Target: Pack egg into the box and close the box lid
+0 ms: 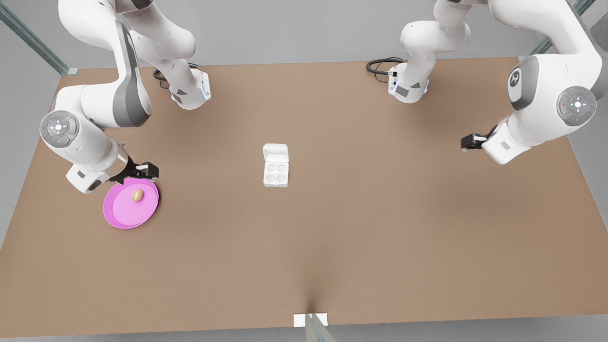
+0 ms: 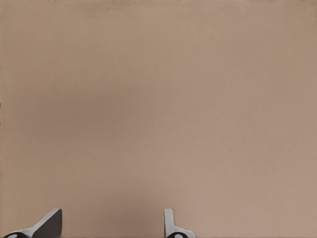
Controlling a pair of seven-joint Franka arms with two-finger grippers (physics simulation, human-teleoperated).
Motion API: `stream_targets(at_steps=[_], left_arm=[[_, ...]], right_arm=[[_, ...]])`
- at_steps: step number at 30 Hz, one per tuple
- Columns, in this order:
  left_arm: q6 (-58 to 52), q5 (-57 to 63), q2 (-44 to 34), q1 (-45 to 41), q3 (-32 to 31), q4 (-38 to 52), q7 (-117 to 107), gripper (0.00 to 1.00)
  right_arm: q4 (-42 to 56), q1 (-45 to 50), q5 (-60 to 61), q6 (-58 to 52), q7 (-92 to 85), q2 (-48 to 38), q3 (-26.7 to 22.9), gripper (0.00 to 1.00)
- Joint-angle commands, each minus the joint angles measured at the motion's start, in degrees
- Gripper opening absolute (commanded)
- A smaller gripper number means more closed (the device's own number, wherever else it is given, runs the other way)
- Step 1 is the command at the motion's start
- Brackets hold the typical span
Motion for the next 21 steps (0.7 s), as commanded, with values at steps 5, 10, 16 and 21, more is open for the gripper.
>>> stream_targets(at_steps=[5, 10, 16, 21], left_arm=[[4.30, 0.36, -0.02, -0.29, -0.01, -0.03, 0.19, 1.00], [4.21, 0.36, 0.07, -0.29, -0.01, -0.03, 0.28, 1.00], [3.77, 0.36, 0.42, -0.37, -0.01, -0.03, 0.36, 1.00], [3.77, 0.36, 0.42, -0.37, -0.01, -0.03, 0.28, 1.00]], right_arm=[[6.56, -2.63, -1.15, -3.91, -4.40, 9.51, -0.30, 1.00], [7.17, -12.22, -4.05, 8.13, -9.41, 21.91, -0.48, 1.00], [6.82, -13.71, -6.25, 17.98, -18.99, 25.69, -0.48, 1.00], [2.52, -14.24, -6.60, 23.77, -21.01, 25.43, -0.48, 1.00]])
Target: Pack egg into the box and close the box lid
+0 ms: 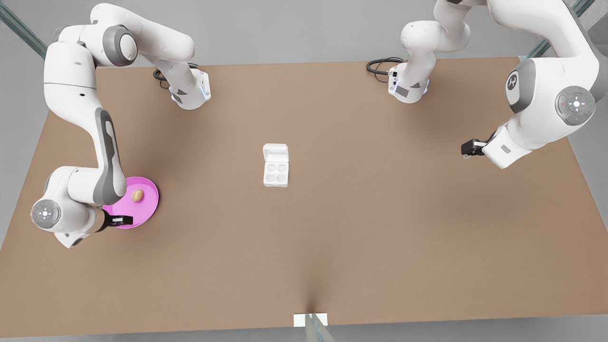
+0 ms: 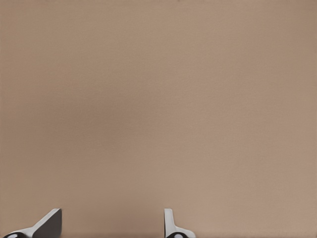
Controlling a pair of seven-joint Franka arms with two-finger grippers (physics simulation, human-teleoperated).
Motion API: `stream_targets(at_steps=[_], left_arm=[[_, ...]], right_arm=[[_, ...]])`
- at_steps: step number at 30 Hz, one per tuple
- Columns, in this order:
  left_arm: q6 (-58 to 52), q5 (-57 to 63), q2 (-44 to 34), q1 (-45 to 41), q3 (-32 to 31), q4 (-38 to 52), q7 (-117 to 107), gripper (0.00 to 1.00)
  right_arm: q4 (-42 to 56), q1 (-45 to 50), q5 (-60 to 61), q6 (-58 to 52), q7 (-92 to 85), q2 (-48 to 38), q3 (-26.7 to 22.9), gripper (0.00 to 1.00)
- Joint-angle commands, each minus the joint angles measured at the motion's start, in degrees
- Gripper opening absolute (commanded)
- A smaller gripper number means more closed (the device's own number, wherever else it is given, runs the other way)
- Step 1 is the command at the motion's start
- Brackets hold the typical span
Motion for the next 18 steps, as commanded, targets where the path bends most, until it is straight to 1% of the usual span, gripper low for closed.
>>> stream_targets(at_steps=[1, 2, 7, 8, 10, 12, 14, 18], left_arm=[[0.03, 0.03, -0.03, -0.12, 0.00, 0.03, 0.08, 1.00], [0.03, 0.12, -0.03, -0.47, 0.00, 0.03, 0.08, 1.00], [0.03, 0.12, 0.41, -0.47, 0.00, 0.03, 0.08, 1.00], [0.03, 0.12, 0.33, -0.47, 0.00, 0.03, 0.17, 1.00], [0.03, 0.12, 0.41, -0.47, 0.00, 0.03, 0.08, 1.00], [0.21, 0.12, 0.41, -0.38, 0.00, 0.03, 0.17, 1.00], [0.21, 0.21, 0.41, -0.38, 0.00, 0.03, 0.17, 1.00], [0.21, 0.21, 0.59, -0.47, 0.00, 0.03, 0.17, 1.00]], right_arm=[[-2.23, -0.41, -0.34, 8.54, -12.05, -0.35, 0.00, 1.00], [-4.51, -0.41, -0.25, 8.80, -11.70, -0.61, 0.00, 1.00], [-15.76, -1.11, -0.16, 10.12, -10.47, -8.43, 0.44, 1.00], [-19.89, -1.20, 0.01, 13.90, -9.77, -10.45, 0.44, 1.00], [-24.55, -1.72, 0.01, 21.63, -9.15, -11.95, 0.44, 1.00], [-26.66, -2.78, 0.19, 29.36, -9.06, -11.86, 0.53, 1.00], [-29.12, -3.48, 0.27, 34.46, -9.15, -11.86, 0.53, 1.00], [-30.70, -3.66, 0.27, 35.43, -9.06, -11.95, 0.53, 1.00]])
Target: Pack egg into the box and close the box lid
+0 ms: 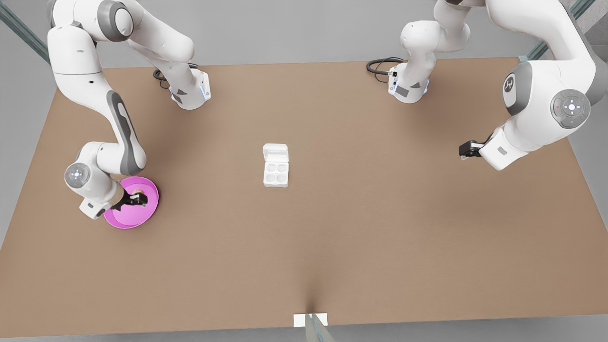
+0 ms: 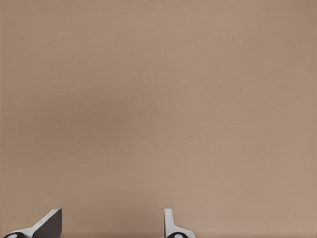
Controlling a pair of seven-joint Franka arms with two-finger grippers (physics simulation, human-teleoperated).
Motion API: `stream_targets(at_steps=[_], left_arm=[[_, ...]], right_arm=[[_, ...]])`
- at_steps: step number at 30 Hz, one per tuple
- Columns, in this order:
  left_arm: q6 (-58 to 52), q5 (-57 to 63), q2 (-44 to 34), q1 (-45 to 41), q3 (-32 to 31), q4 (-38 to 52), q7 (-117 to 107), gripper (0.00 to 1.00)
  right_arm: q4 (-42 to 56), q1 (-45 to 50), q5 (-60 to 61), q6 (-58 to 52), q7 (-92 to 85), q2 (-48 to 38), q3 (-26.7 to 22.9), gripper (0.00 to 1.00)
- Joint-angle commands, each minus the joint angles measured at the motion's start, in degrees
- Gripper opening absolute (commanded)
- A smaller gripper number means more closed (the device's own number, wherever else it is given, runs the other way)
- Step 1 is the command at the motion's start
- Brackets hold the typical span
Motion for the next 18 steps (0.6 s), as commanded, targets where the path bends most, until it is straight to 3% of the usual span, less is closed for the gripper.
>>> stream_targets(at_steps=[1, 10, 18], left_arm=[[0.03, 0.05, 0.02, 0.00, 0.00, 0.03, 0.08, 1.00], [0.03, 0.05, 0.19, 0.00, 0.00, 0.03, 0.08, 1.00], [0.03, 0.05, 0.19, 0.00, 0.00, 0.03, 0.08, 1.00]], right_arm=[[-0.96, -0.12, 0.17, 7.20, -3.25, -0.27, 0.01, 1.00], [-12.03, -2.14, 0.17, 7.73, -3.08, -7.65, 0.01, 1.00], [-11.24, -2.75, -0.10, 9.75, -0.61, -3.34, -0.08, 1.00]])
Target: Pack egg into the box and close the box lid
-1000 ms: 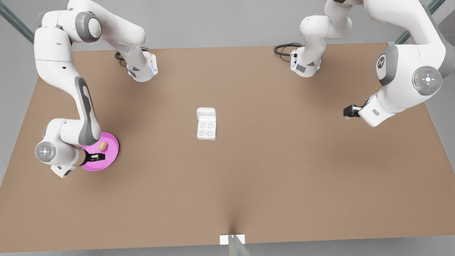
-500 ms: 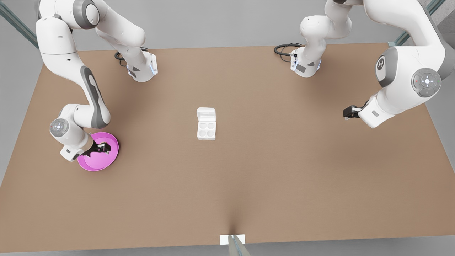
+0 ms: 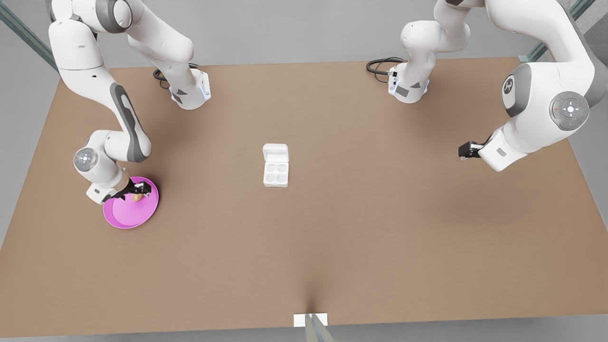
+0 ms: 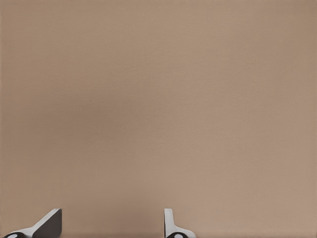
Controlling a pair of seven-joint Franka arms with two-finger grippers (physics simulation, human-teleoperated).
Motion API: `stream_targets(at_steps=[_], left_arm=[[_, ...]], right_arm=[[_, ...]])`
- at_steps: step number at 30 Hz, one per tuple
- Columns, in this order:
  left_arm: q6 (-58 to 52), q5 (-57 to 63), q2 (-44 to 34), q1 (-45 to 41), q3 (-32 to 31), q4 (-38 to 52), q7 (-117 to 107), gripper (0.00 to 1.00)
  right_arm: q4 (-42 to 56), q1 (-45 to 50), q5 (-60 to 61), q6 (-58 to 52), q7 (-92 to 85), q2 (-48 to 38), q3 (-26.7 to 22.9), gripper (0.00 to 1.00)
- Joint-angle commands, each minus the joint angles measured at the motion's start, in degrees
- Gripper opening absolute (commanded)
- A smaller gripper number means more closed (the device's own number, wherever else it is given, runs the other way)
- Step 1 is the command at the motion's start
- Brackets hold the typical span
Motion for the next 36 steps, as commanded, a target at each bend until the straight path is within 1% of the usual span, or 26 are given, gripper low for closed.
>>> stream_targets(at_steps=[1, 11, 14, 16, 22, 26, 36], left_arm=[[-0.02, 0.03, 0.17, 0.07, 0.00, 0.03, 0.03, 1.00], [0.07, 0.03, 0.35, -0.01, 0.00, 0.03, 0.03, 1.00], [0.16, 0.03, 0.35, 0.07, 0.00, 0.03, 0.03, 1.00], [0.16, 0.03, 0.35, 0.07, 0.00, 0.03, 0.03, 1.00], [0.24, 0.03, 0.43, -0.01, 0.00, 0.03, 0.03, 1.00], [0.24, 0.03, 0.70, -0.01, 0.00, 0.03, 0.03, 1.00], [0.24, 0.03, 0.79, -0.01, 0.00, 0.03, 0.03, 1.00]], right_arm=[[0.05, -0.29, 0.04, 1.31, 0.25, 0.49, 0.01, 1.00], [-0.04, -1.44, -0.13, 6.32, 0.25, 4.71, 0.01, 1.00], [-0.04, -1.61, -0.22, 6.32, 0.25, 4.71, 0.01, 1.00], [-0.21, -4.25, -0.75, 6.32, -0.28, 4.54, 0.01, 1.00], [-1.18, -6.10, -1.45, 6.32, -0.46, 4.45, 0.01, 1.00], [-3.29, -6.18, -1.45, 6.23, -0.28, 4.01, 0.01, 1.00], [-3.38, -5.30, -1.36, 6.32, 1.39, 4.18, 0.09, 1.00]])
